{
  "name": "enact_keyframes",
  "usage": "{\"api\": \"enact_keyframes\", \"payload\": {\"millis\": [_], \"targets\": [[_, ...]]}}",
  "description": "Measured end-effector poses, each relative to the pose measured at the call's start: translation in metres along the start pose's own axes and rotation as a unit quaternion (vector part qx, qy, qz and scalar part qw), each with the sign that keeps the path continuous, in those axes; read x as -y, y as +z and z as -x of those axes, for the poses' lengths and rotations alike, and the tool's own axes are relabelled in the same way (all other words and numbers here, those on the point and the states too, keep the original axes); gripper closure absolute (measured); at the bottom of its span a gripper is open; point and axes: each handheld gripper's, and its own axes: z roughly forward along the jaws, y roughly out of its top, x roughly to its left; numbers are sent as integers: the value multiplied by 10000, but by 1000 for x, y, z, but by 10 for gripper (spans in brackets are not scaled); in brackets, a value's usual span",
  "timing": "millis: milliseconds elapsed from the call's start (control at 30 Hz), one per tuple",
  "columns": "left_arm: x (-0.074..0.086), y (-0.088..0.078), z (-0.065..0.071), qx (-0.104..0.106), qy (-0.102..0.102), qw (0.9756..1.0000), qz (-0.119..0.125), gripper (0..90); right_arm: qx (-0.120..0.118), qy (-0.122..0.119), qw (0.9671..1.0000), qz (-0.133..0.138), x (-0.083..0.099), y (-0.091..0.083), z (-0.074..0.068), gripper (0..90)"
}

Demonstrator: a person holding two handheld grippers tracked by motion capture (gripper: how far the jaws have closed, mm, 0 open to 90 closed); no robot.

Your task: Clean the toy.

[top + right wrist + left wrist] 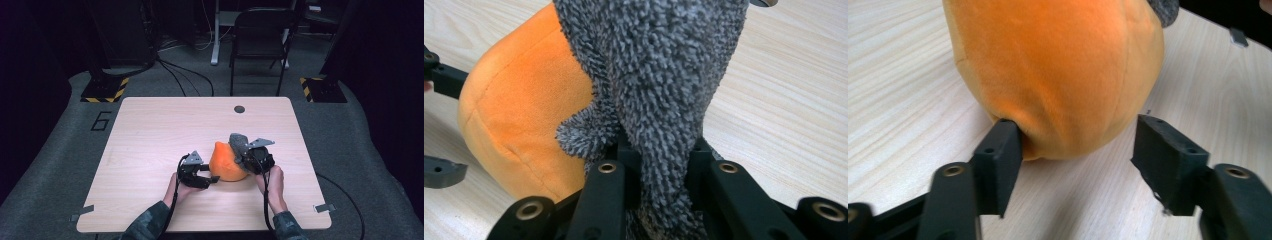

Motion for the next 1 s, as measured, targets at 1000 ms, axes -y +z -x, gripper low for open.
{"api": "enact_keyframes", "payload": {"millis": [1000], "targets": [[9, 19, 3, -589, 1231, 9906, -72, 145, -53, 59, 10000, -14, 0, 3, 4, 765]]}}
